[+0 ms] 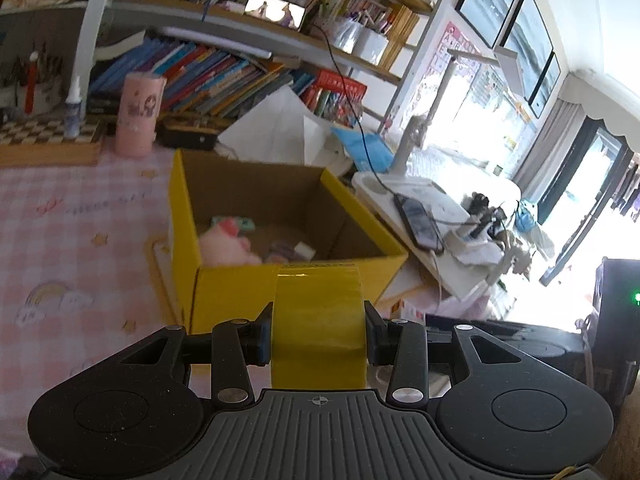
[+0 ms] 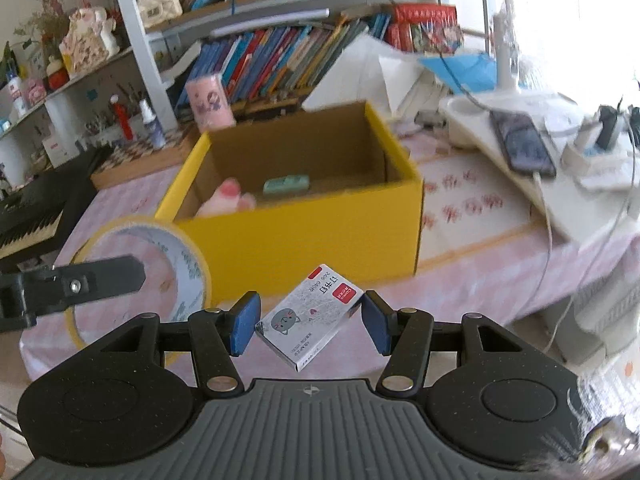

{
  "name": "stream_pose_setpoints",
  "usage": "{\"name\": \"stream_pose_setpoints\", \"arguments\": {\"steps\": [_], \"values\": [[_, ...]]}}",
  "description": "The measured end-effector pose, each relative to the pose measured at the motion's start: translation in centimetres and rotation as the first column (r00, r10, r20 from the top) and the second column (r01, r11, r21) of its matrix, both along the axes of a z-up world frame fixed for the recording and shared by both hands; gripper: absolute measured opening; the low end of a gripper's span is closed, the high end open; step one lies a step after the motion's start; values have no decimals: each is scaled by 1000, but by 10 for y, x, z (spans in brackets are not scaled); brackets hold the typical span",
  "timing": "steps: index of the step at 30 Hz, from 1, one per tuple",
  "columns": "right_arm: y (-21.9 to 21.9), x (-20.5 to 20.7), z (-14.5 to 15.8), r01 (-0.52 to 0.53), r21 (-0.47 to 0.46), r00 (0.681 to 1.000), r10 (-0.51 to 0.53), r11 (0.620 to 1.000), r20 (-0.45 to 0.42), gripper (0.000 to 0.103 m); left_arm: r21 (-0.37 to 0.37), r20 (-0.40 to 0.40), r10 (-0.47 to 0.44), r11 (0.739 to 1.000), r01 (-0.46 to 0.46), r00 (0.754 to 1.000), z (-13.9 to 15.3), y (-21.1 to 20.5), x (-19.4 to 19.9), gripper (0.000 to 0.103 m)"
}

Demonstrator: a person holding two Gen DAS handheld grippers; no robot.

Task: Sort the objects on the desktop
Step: 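Carry the tape roll and white box with both tools over the yellow box, then open the right tool to drop the white box while the left tool lowers and releases the tape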

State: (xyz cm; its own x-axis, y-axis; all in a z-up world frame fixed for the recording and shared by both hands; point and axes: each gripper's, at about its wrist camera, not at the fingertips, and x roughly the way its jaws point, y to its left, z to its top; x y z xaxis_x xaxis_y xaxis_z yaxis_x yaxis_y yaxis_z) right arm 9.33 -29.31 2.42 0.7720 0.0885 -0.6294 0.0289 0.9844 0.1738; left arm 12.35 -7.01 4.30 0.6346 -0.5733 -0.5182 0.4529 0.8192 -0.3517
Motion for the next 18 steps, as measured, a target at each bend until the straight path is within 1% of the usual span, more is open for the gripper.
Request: {"name": "stream_pose_setpoints", "arguments": {"steps": [3,7,11,15,18], "values": [[-14,19,8,-10,-14,999,11,1000,37,53,6,30,26,1000,-26,999,7,-11,14,40],[-32,49,22,-25,-24,996,27,999,90,53,27,104,55,998,-58,993,19,-25,30,40],[-44,78,29,-44,-47,991,50,998,126,53,71,172,79,993,-93,982,23,-42,47,40],[-52,107,29,-55,-62,989,63,997,136,53,139,217,78,984,-110,973,17,-64,68,40],[-56,135,28,-76,-77,988,85,994,127,53,202,227,70,972,-118,971,7,-80,85,40]]}}
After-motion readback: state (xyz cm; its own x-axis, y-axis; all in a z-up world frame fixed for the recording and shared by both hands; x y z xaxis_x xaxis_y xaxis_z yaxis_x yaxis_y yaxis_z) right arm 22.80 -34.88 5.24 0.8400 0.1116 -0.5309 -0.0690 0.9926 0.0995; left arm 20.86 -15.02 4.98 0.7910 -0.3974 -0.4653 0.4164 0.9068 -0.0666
